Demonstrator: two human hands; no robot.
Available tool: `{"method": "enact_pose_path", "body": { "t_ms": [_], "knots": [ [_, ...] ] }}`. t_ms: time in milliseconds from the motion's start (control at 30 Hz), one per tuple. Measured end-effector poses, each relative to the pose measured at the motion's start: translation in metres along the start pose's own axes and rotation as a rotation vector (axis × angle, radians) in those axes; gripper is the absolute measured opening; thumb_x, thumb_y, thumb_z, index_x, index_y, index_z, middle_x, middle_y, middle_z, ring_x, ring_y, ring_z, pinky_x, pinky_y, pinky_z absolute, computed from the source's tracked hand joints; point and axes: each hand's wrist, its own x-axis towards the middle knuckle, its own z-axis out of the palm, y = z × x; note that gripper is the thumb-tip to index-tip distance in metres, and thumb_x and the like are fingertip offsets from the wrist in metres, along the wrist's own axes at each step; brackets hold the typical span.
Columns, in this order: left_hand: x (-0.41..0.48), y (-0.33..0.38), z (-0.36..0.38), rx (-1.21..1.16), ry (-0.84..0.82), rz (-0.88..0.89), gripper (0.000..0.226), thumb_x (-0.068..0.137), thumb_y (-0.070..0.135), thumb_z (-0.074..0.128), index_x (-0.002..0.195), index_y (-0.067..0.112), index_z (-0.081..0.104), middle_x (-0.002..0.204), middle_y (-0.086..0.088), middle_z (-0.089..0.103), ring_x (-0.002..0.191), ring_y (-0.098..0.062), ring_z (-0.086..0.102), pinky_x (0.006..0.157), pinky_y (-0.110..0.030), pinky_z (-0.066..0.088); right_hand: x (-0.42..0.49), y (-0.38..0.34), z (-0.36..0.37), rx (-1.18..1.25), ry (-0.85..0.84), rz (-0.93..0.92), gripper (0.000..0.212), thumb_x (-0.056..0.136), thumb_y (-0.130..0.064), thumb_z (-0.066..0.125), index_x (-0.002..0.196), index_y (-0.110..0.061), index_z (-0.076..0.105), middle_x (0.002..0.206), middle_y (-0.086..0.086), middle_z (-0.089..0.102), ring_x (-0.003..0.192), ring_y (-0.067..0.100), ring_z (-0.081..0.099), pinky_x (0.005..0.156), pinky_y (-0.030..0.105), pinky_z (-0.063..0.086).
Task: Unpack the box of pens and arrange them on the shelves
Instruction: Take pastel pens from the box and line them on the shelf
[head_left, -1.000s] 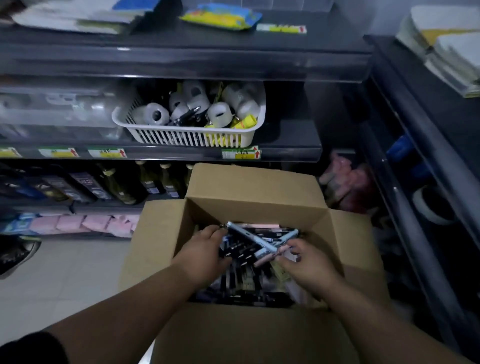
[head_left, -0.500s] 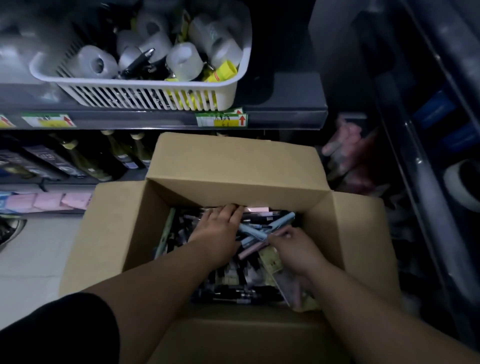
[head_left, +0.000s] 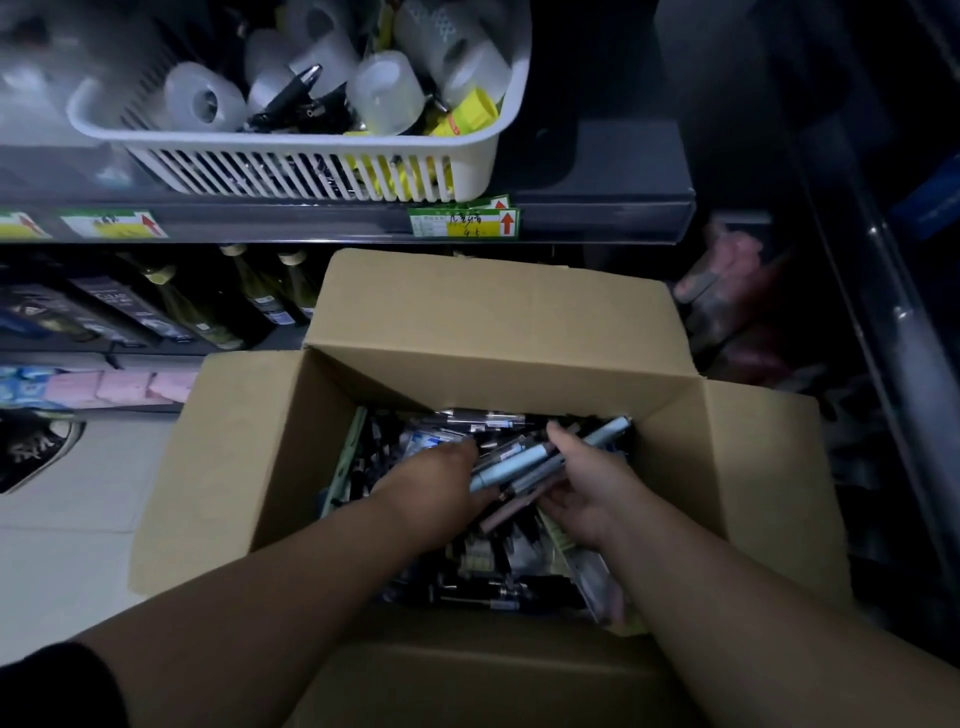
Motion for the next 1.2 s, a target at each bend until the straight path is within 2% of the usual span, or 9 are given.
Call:
{"method": "enact_pose_path", "body": {
  "t_ms": [133,267,467,600,767,867,967,1067,1200],
  "knots": [
    [-0.012,-0.009,-0.007,-0.036,0.036,-0.030,0.037,0.093,0.044,0.051,0.121,0.020,0.049,0.113,-0.006,0.063,0.100,-0.023,0.060,0.070,-0.026,0.040,-0.001,0.002,0.003,0.048,0.064,-0.019,0.016,0.096,-0.010,0.053,0.081,-0.007,0.052,0.076,0.010,0.057,0.065,0.022,0.057,0.067,0.038,0.050],
    [-0.023,-0.013,-0.017,-0.116,0.041,-0.027,0.037,0.094,0.046,0.050,0.120,0.020,0.049,0.105,-0.004,0.062,0.086,-0.019,0.056,0.065,-0.025,0.037,-0.010,0.006,0.004,0.058,0.055,-0.058,0.020,0.094,0.000,0.047,0.076,-0.007,0.049,0.065,0.008,0.049,0.058,0.019,0.051,0.060,0.033,0.043],
    [-0.039,-0.007,-0.037,-0.261,0.102,0.054,0.035,0.092,0.046,0.053,0.118,0.023,0.053,0.100,0.000,0.064,0.083,-0.016,0.061,0.071,-0.030,0.051,-0.050,0.007,0.005,0.088,0.024,-0.133,0.014,0.097,-0.003,0.050,0.083,-0.005,0.052,0.069,0.008,0.050,0.059,0.019,0.052,0.055,0.031,0.047],
    [-0.050,0.001,-0.059,-0.421,0.127,0.083,0.029,0.091,0.043,0.056,0.112,0.022,0.054,0.085,0.006,0.062,0.069,-0.009,0.059,0.056,-0.021,0.044,-0.087,0.006,0.002,0.218,-0.036,-0.210,0.012,0.099,-0.011,0.052,0.089,-0.005,0.054,0.067,0.008,0.053,0.055,0.018,0.053,0.053,0.031,0.049],
    [-0.070,0.022,-0.087,-0.671,0.148,0.144,0.021,0.092,0.041,0.056,0.096,0.020,0.055,0.078,-0.002,0.070,0.060,-0.018,0.062,0.052,-0.026,0.046,-0.138,0.009,-0.015,0.363,-0.132,-0.374,0.015,0.100,-0.023,0.050,0.098,-0.009,0.057,0.065,0.006,0.057,0.050,0.017,0.054,0.046,0.026,0.048],
    [-0.088,0.047,-0.092,-0.897,0.090,0.167,0.029,0.093,0.040,0.055,0.091,0.011,0.055,0.063,-0.001,0.065,0.053,-0.018,0.054,0.052,-0.029,0.042,-0.168,0.017,-0.033,0.418,-0.162,-0.447,0.016,0.100,-0.027,0.050,0.098,-0.012,0.058,0.063,0.005,0.058,0.046,0.014,0.052,0.044,0.024,0.046],
    [-0.110,0.073,-0.092,-0.991,0.003,0.194,0.037,0.090,0.047,0.057,0.090,0.009,0.057,0.063,-0.003,0.063,0.060,-0.021,0.052,0.056,-0.033,0.042,-0.198,0.029,-0.055,0.432,-0.156,-0.520,0.012,0.099,-0.023,0.052,0.095,-0.013,0.054,0.063,0.004,0.059,0.049,0.014,0.051,0.047,0.025,0.046],
    [-0.138,0.102,-0.086,-1.018,-0.062,0.254,0.031,0.091,0.041,0.058,0.088,0.011,0.057,0.065,-0.002,0.059,0.062,-0.019,0.052,0.061,-0.032,0.041,-0.229,0.046,-0.082,0.467,-0.129,-0.597,0.010,0.098,-0.020,0.053,0.098,-0.010,0.054,0.069,0.006,0.063,0.054,0.016,0.055,0.049,0.027,0.048],
    [-0.190,0.149,-0.064,-1.064,-0.189,0.333,0.021,0.093,0.029,0.057,0.094,0.008,0.057,0.067,-0.003,0.058,0.056,-0.013,0.054,0.054,-0.025,0.044,-0.274,0.092,-0.127,0.539,-0.058,-0.666,0.009,0.096,-0.017,0.057,0.099,-0.009,0.058,0.071,0.006,0.066,0.055,0.016,0.058,0.052,0.029,0.049]
  ]
}}
